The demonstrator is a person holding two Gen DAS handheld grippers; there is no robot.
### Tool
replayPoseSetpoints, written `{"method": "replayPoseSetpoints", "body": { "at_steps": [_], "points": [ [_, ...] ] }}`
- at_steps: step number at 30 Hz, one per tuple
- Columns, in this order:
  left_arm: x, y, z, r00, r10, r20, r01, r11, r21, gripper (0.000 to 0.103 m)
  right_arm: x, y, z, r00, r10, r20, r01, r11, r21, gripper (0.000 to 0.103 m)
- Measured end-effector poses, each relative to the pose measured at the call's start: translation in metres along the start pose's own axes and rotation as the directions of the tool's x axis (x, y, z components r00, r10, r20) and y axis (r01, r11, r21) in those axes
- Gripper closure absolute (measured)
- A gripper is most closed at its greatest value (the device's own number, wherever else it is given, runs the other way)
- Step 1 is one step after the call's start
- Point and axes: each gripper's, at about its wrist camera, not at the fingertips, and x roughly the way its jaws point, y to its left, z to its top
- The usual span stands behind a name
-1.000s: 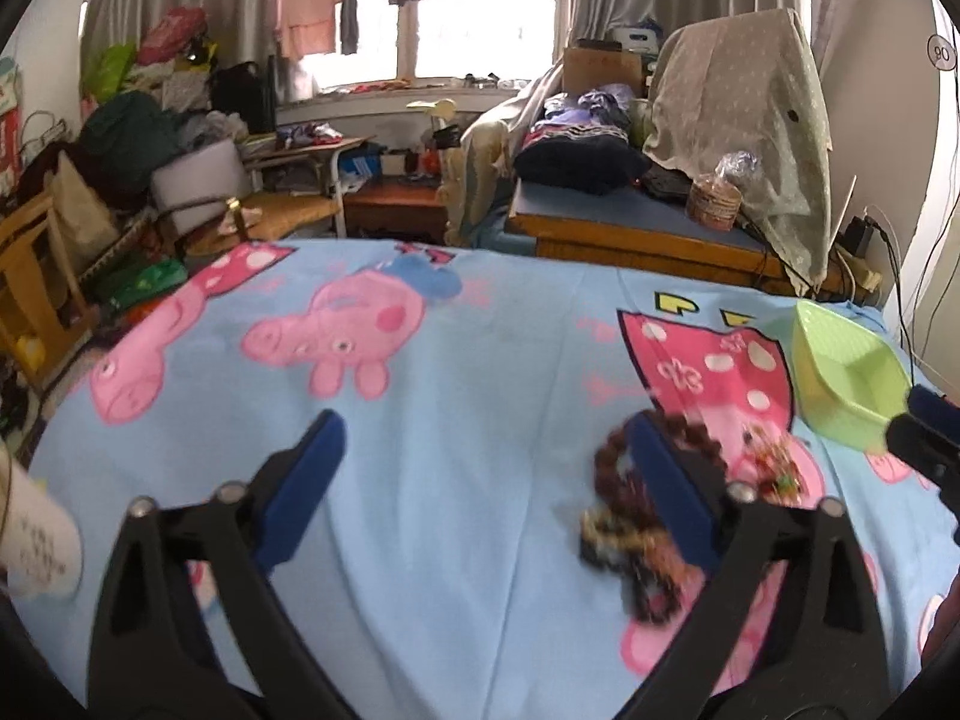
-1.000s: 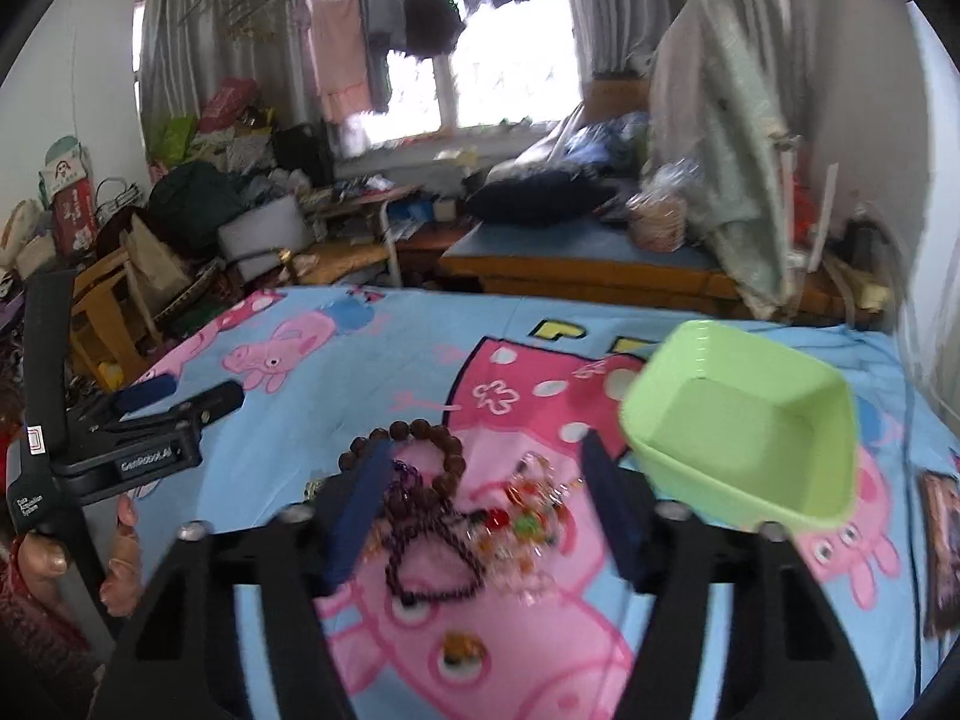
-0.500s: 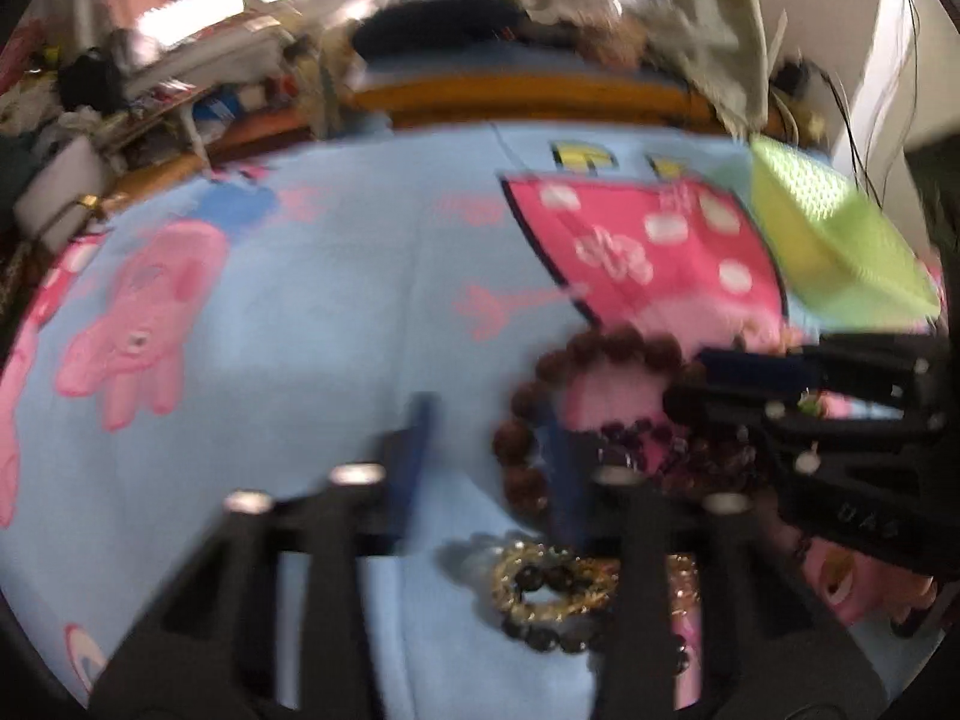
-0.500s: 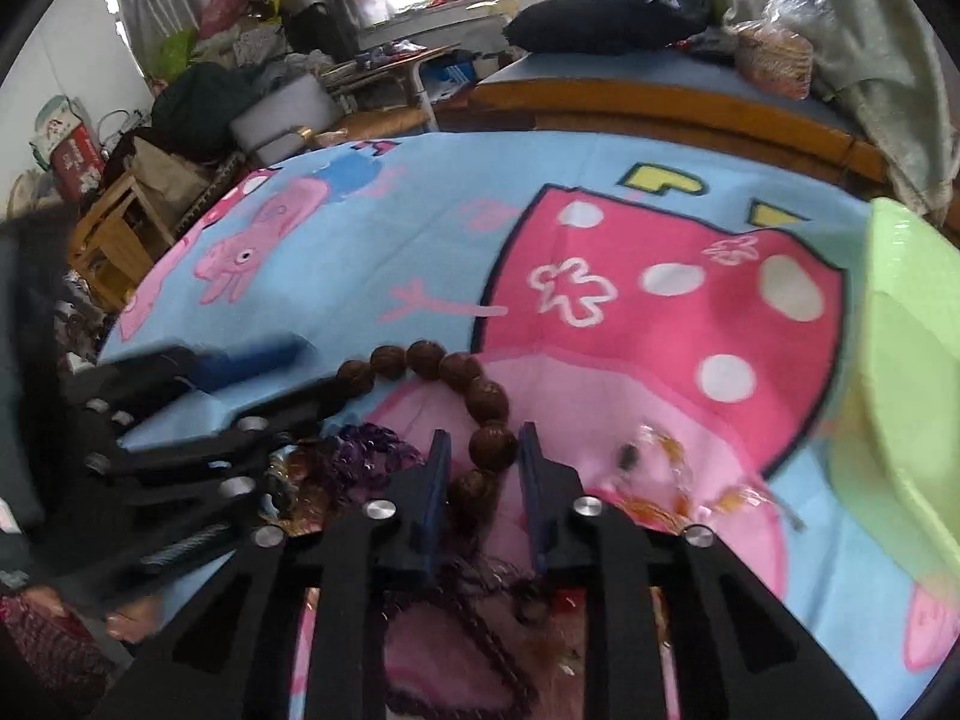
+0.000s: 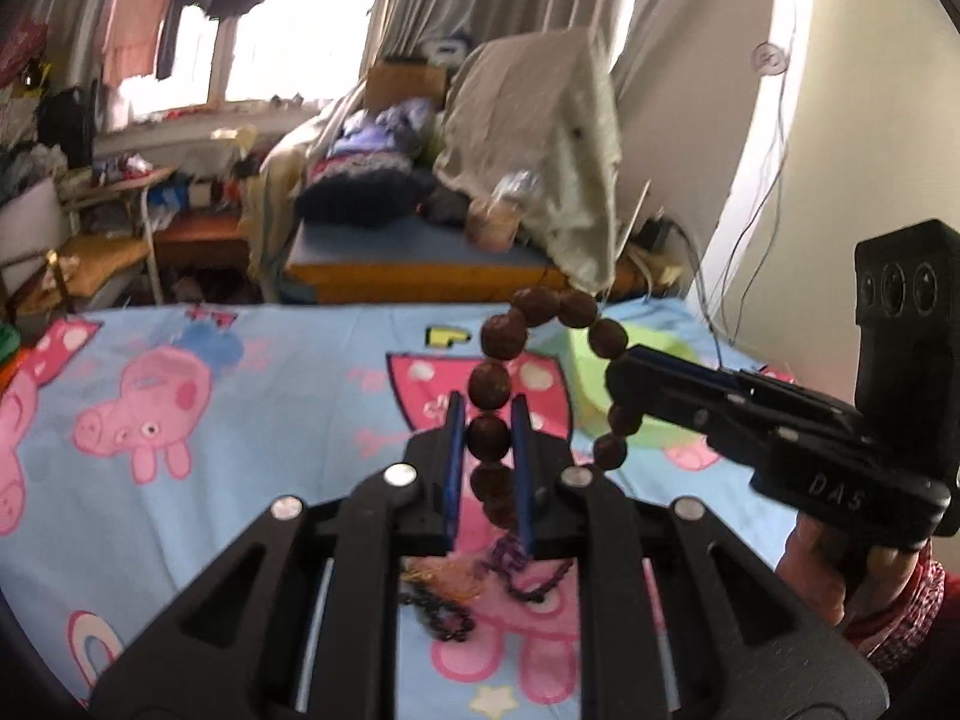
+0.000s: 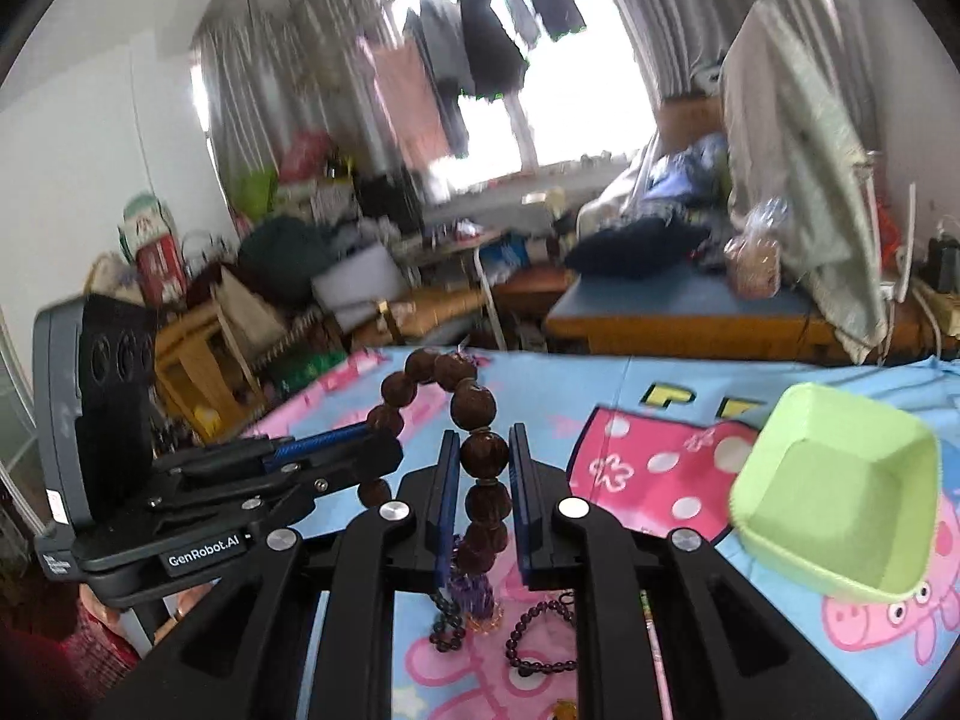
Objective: Organize jewelry
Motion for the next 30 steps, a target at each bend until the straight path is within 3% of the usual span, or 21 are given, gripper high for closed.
{"method": "replayPoseSetpoints", "body": {
  "at_steps": [6, 12, 14, 15, 17, 19, 21, 22, 24, 27, 30],
  "points": [
    [-0.017, -0.028, 0.005, 0.998, -0.008, 0.054, 0.005, 0.998, 0.063, 0.089, -0.026, 0.0, 0.006, 0.999, 0.005, 0.045, -0.005, 1.0, -0.006, 0.103],
    [0.03, -0.019, -0.023, 0.997, 0.024, -0.077, -0.023, 1.0, 0.022, 0.089, -0.009, -0.027, -0.02, 0.996, -0.062, -0.056, 0.064, 0.997, 0.036, 0.103],
    [0.055, -0.009, -0.035, 0.983, 0.104, -0.153, -0.104, 0.995, 0.008, 0.08, 0.014, -0.047, -0.04, 0.98, -0.129, -0.151, 0.138, 0.989, 0.052, 0.103],
    [0.071, 0.003, -0.044, 0.963, 0.148, -0.223, -0.157, 0.987, -0.022, 0.079, 0.02, -0.055, -0.048, 0.972, -0.153, -0.178, 0.167, 0.983, 0.071, 0.103],
    [0.079, 0.02, -0.053, 0.955, 0.119, -0.271, -0.149, 0.985, -0.092, 0.079, 0.024, -0.073, -0.067, 0.966, -0.135, -0.222, 0.169, 0.976, 0.141, 0.103],
    [0.074, 0.03, -0.06, 0.958, 0.114, -0.263, -0.151, 0.981, -0.124, 0.077, 0.021, -0.084, -0.085, 0.97, -0.081, -0.229, 0.128, 0.972, 0.198, 0.103],
    [0.069, 0.034, -0.065, 0.958, 0.131, -0.256, -0.167, 0.978, -0.127, 0.073, 0.019, -0.084, -0.097, 0.967, -0.057, -0.246, 0.113, 0.969, 0.219, 0.09],
    [0.068, 0.036, -0.067, 0.958, 0.124, -0.258, -0.163, 0.977, -0.135, 0.073, 0.019, -0.079, -0.103, 0.966, -0.055, -0.253, 0.108, 0.973, 0.204, 0.084],
    [0.066, 0.033, -0.072, 0.96, 0.097, -0.264, -0.137, 0.981, -0.138, 0.073, 0.022, -0.068, -0.108, 0.961, -0.05, -0.271, 0.095, 0.983, 0.154, 0.084],
    [0.061, 0.023, -0.076, 0.962, 0.051, -0.269, -0.088, 0.988, -0.129, 0.073, 0.032, -0.037, -0.109, 0.954, -0.096, -0.283, 0.094, 0.995, -0.019, 0.084],
    [0.059, 0.017, -0.082, 0.96, 0.033, -0.278, -0.07, 0.99, -0.122, 0.073, 0.043, -0.011, -0.112, 0.949, -0.136, -0.284, 0.092, 0.983, -0.161, 0.09]
  ]
}}
